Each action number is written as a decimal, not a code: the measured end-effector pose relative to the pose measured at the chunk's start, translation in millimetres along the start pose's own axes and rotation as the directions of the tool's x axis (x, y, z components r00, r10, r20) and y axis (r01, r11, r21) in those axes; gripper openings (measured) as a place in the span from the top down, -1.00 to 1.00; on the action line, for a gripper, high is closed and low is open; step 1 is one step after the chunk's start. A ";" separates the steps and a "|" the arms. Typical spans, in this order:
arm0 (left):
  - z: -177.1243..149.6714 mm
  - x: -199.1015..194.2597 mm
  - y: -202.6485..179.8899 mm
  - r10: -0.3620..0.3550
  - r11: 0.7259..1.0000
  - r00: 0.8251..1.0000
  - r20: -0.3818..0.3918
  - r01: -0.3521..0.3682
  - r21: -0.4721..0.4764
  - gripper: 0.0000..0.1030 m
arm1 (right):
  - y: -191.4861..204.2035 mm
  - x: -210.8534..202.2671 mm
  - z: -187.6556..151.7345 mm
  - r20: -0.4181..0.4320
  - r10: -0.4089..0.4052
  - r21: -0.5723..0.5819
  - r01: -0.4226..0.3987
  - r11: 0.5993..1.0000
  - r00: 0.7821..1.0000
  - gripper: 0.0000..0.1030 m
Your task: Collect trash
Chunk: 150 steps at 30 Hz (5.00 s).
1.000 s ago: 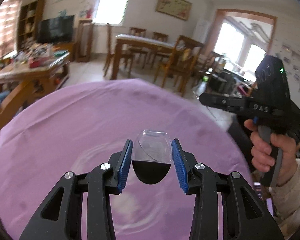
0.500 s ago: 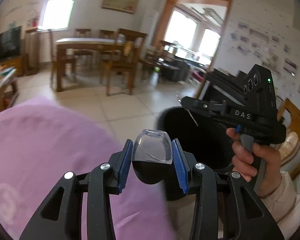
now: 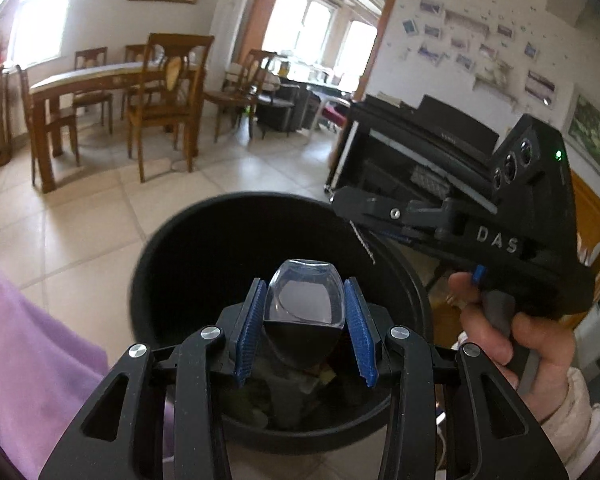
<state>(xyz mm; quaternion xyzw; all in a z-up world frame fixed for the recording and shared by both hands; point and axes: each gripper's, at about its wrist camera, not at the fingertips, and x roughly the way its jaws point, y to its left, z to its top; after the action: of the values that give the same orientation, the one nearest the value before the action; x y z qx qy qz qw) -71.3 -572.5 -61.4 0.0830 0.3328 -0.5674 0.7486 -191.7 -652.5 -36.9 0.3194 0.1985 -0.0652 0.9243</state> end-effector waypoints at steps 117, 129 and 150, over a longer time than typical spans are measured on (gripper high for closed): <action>-180.1 -405.5 248.8 0.865 0.415 0.503 -0.001 -0.715 -0.562 -0.89 | 338.2 137.8 -137.7 0.055 0.052 -0.474 -0.020 0.880 0.997 -0.89; -180.0 -404.6 247.5 0.865 0.416 0.503 0.000 -0.715 -0.562 -0.89 | 340.4 135.0 -141.7 0.066 0.053 -0.467 -0.016 0.884 0.996 -0.89; -175.6 -405.0 245.7 0.873 0.405 0.487 -0.002 -0.728 -0.553 -0.89 | 342.4 134.6 -142.7 0.076 0.056 -0.463 -0.015 0.886 0.996 -0.90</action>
<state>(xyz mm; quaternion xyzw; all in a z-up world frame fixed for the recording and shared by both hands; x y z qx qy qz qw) 25.5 -78.5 -18.0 -0.0393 0.2672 -0.0343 0.9622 -30.5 -294.0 -0.9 0.0912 0.1620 -0.0131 0.9825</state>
